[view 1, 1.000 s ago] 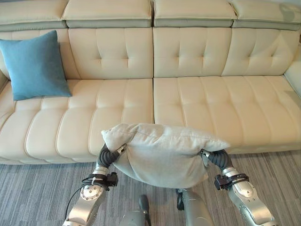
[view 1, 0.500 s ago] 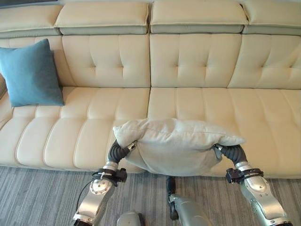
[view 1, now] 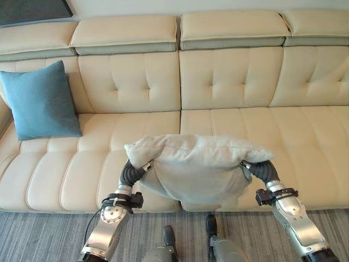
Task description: Pick up all the scattered cushions and arrange them neatly on the sofa.
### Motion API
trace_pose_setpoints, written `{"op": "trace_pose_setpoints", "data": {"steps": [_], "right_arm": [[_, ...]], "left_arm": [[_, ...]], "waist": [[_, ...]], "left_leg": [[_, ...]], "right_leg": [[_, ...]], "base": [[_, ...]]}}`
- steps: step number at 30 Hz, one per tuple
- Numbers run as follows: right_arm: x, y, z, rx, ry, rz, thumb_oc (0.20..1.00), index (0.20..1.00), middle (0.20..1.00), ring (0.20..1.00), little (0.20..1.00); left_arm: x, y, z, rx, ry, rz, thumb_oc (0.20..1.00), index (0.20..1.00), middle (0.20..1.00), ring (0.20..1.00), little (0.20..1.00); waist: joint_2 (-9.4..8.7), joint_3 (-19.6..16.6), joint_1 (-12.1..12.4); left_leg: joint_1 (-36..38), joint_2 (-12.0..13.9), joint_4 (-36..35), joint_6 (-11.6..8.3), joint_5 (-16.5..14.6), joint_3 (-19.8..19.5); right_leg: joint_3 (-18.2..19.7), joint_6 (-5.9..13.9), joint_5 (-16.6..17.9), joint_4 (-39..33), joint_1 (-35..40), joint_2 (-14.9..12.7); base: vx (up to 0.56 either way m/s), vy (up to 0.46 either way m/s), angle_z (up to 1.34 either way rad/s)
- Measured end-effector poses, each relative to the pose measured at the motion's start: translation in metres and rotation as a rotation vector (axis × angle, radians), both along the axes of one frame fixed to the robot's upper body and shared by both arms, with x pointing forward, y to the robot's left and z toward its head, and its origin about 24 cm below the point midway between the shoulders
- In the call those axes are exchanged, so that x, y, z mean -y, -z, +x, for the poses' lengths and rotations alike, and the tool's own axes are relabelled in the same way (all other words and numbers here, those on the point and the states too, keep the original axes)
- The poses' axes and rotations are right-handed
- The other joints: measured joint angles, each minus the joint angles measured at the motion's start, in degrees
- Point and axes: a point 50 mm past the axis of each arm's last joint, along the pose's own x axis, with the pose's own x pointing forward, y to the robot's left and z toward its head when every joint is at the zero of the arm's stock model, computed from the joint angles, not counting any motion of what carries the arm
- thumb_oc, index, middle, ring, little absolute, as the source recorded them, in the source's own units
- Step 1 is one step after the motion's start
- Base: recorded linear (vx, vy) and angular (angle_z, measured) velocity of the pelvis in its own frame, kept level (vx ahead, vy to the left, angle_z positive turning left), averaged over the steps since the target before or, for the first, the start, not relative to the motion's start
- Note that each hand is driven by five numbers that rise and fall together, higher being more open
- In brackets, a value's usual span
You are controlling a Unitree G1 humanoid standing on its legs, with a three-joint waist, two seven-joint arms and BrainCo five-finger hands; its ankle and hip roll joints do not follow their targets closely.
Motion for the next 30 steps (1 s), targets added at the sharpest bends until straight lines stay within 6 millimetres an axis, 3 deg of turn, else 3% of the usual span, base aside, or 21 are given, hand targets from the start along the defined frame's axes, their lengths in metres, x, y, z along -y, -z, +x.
{"op": "trace_pose_setpoints", "data": {"steps": [3, 6, 8, 9, 10, 12, 13, 15, 17, 18, 19, 21, 23, 25, 30], "right_arm": [[-0.013, -0.014, 0.018, 0.050, -0.034, -0.009, 0.200, 0.200, 0.200, 0.200, 0.200], [-0.027, -0.037, 0.052, 0.123, -0.036, -0.030, 0.200, 0.200, 0.200, 0.200, 0.200], [-0.035, -0.054, 0.072, 0.178, -0.004, -0.021, 0.200, 0.200, 0.200, 0.200, 0.200], [-0.036, -0.074, 0.101, 0.201, 0.049, -0.065, 0.200, 0.200, 0.200, 0.200, 0.200], [-0.034, -0.084, 0.111, 0.205, 0.081, -0.081, 0.200, 0.200, 0.200, 0.200, 0.200], [-0.032, -0.110, 0.128, 0.253, 0.139, -0.115, 0.200, 0.200, 0.200, 0.200, 0.200], [-0.027, -0.121, 0.133, 0.274, 0.170, -0.123, 0.200, 0.200, 0.200, 0.200, 0.200], [-0.020, -0.138, 0.150, 0.270, 0.230, -0.170, 0.200, 0.200, 0.200, 0.200, 0.200], [-0.021, -0.160, 0.152, 0.319, 0.247, -0.157, 0.203, 0.203, 0.203, 0.203, 0.203], [-0.021, -0.166, 0.152, 0.333, 0.250, -0.149, 0.890, 0.890, 0.890, 0.890, 0.890], [-0.022, -0.169, 0.152, 0.343, 0.249, -0.146, 1.000, 1.000, 1.000, 1.000, 1.000], [-0.016, -0.170, 0.153, 0.342, 0.275, -0.156, 1.000, 1.000, 1.000, 1.000, 1.000], [0.005, -0.199, 0.151, 0.409, 0.340, -0.182, 1.000, 1.000, 1.000, 1.000, 1.000], [0.007, -0.224, 0.149, 0.473, 0.361, -0.186, 1.000, 1.000, 1.000, 1.000, 1.000], [0.028, -0.263, 0.138, 0.574, 0.430, -0.207, 1.000, 1.000, 1.000, 1.000, 1.000]], "left_arm": [[-0.009, -0.013, 0.011, 0.050, -0.046, 0.040, 0.200, 0.200, 0.200, 0.200, 0.200], [-0.012, -0.034, 0.048, 0.122, -0.095, 0.097, 0.200, 0.200, 0.200, 0.200, 0.200], [-0.008, -0.054, 0.073, 0.188, -0.118, 0.111, 0.200, 0.200, 0.200, 0.200, 0.200], [-0.001, -0.077, 0.108, 0.214, -0.126, 0.161, 0.200, 0.200, 0.200, 0.200, 0.200], [0.002, -0.088, 0.120, 0.222, -0.128, 0.184, 0.200, 0.200, 0.200, 0.200, 0.200], [0.005, -0.119, 0.137, 0.289, -0.137, 0.235, 0.200, 0.200, 0.200, 0.200, 0.200], [0.009, -0.135, 0.142, 0.337, -0.125, 0.266, 0.200, 0.200, 0.200, 0.200, 0.200], [0.011, -0.154, 0.159, 0.343, -0.145, 0.355, 0.200, 0.200, 0.200, 0.200, 0.200], [0.016, -0.172, 0.160, 0.400, -0.145, 0.338, 0.200, 0.200, 0.200, 0.200, 0.200], [0.015, -0.176, 0.161, 0.411, -0.151, 0.337, 0.407, 0.407, 0.407, 0.407, 0.407], [0.015, -0.177, 0.161, 0.413, -0.156, 0.336, 1.000, 1.000, 1.000, 1.000, 1.000], [0.013, -0.177, 0.162, 0.407, -0.165, 0.336, 1.000, 1.000, 1.000, 1.000, 1.000], [0.014, -0.214, 0.167, 0.483, -0.184, 0.351, 1.000, 1.000, 1.000, 1.000, 1.000], [0.007, -0.232, 0.164, 0.528, -0.205, 0.380, 1.000, 1.000, 1.000, 1.000, 1.000], [-0.019, -0.250, 0.157, 0.564, -0.269, 0.433, 1.000, 1.000, 1.000, 1.000, 1.000]], "waist": [[-0.13, 0.00, 1.33], [-0.74, -0.09, 2.07], [-1.28, 0.08, 2.70], [-1.32, 0.20, 3.04], [-1.43, 0.30, 3.07], [-1.60, 1.87, 3.12], [-1.33, 3.06, 3.10], [-0.50, 4.42, 3.07], [-0.09, 6.44, 3.10], [0.00, 7.00, 3.15], [0.23, 7.21, 3.10], [0.73, 7.50, 2.97], [1.16, 8.71, 3.11], [1.33, 8.92, 2.84], [1.33, 8.92, 3.04]], "left_leg": [[-0.10, -0.18, 0.00, 0.04, -0.03, 0.34], [-3.86, -0.01, 1.37, 0.12, 0.05, 0.21], [-7.86, 0.08, 2.99, 0.28, 0.94, -0.33], [-12.19, 0.23, 5.29, 0.33, 0.97, -1.00], [-13.99, 0.17, 5.26, 0.24, 1.24, -1.11], [-15.24, 0.09, 4.04, 0.37, 2.99, -1.41], [-15.55, 0.27, 3.90, -0.47, 2.72, -1.77], [-17.27, 0.37, 3.94, -0.99, 3.09, -2.54], [-18.06, 0.44, 2.90, -1.73, 3.95, -2.61], [-18.29, 0.53, 2.71, -1.66, 4.07, -2.58], [-18.83, 0.60, 2.47, -1.52, 4.36, -2.64], [-20.51, 0.77, 2.24, -1.15, 5.12, -3.64], [-22.44, 1.08, 2.05, -1.01, 5.59, -4.90], [-22.65, 1.24, 1.72, -1.08, 5.65, -5.52], [-22.48, 1.33, 1.27, -1.67, 6.14, -5.91]], "right_leg": [[0.10, -0.17, 0.67, -0.02, -0.20, -0.16], [-0.11, 0.17, 1.10, 0.04, -3.22, -0.19], [-0.47, -0.24, 2.53, 0.68, -6.60, -0.32], [-0.99, -0.14, 2.86, 1.73, -10.08, -0.48], [-1.17, 0.07, 2.84, 1.64, -11.70, -0.50], [-1.57, -0.09, 3.82, 1.17, -13.12, -0.59], [-1.83, -0.01, 4.01, 0.50, -13.13, -0.49], [-3.03, -0.10, 4.23, -0.17, -14.05, -0.49], [-3.40, -0.04, 5.23, -0.97, -14.86, -0.34], [-3.42, -0.23, 5.34, -0.99, -15.23, -0.20], [-3.48, -0.51, 5.42, -0.97, -15.87, -0.11], [-4.41, -1.40, 5.83, -0.98, -17.30, 0.15], [-5.51, -1.97, 5.62, -0.97, -18.55, 0.55], [-6.42, -2.36, 5.26, -0.96, -18.73, 0.72], [-6.65, -2.44, 5.21, -0.95, -18.57, 0.77]], "base": [[-0.10, 0.040, -0.02], [-0.16, -0.001, 0.05], [-0.24, -0.017, 0.14], [-0.04, -0.021, 0.22], [-0.03, -0.026, 0.20], [0.01, -0.035, 0.11], [0.02, -0.066, 0.15], [0.05, -0.076, 0.15], [0.04, -0.048, 0.06], [0.03, -0.037, 0.03], [0.05, -0.068, 0.06], [0.06, -0.093, 0.17], [0.09, -0.115, 0.26], [0.10, -0.098, 0.10], [0.09, -0.060, 0.03]]}}
